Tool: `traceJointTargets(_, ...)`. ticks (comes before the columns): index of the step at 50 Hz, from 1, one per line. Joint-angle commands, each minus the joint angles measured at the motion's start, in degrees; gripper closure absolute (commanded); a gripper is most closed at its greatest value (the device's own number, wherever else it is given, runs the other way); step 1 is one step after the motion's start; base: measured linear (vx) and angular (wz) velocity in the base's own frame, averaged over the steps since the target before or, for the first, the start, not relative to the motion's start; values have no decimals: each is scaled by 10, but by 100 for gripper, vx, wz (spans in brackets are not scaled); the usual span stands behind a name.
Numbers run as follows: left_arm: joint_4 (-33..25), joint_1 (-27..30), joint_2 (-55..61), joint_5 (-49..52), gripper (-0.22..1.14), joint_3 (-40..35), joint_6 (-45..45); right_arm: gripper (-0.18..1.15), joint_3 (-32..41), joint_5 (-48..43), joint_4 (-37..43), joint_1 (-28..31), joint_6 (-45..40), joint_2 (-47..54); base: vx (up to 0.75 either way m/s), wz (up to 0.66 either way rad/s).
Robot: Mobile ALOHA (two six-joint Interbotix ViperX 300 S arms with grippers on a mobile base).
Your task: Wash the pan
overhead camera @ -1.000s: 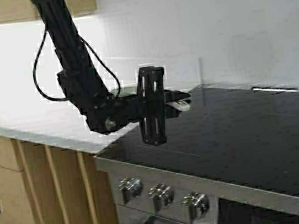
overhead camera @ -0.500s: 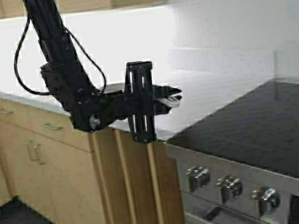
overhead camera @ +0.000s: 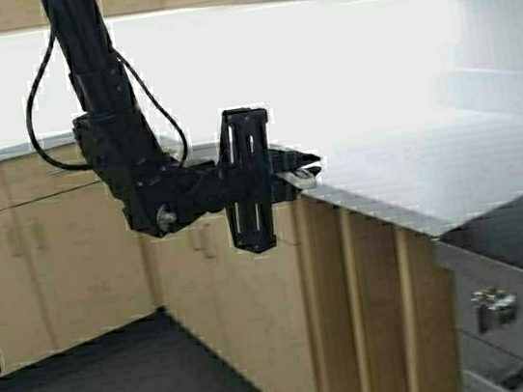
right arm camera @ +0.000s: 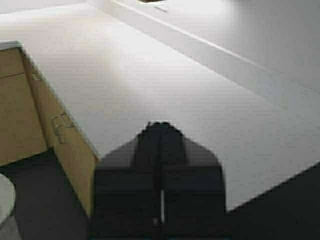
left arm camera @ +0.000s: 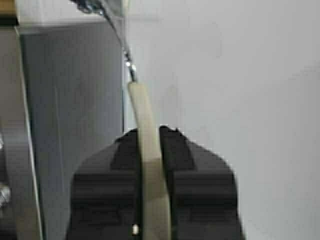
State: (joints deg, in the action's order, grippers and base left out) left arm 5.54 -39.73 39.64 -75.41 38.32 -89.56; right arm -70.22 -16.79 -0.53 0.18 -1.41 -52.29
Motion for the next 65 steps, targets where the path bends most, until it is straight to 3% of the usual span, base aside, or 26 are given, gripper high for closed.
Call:
traceJointTargets(1,5,0,-21,-9,89,-4,13,90,9,-2,-5,1,1,7,2,58)
traceJointTargets(65,9,5,-27,-28,89,-15,8,90,4,-2,-10,1,1,8,4,66)
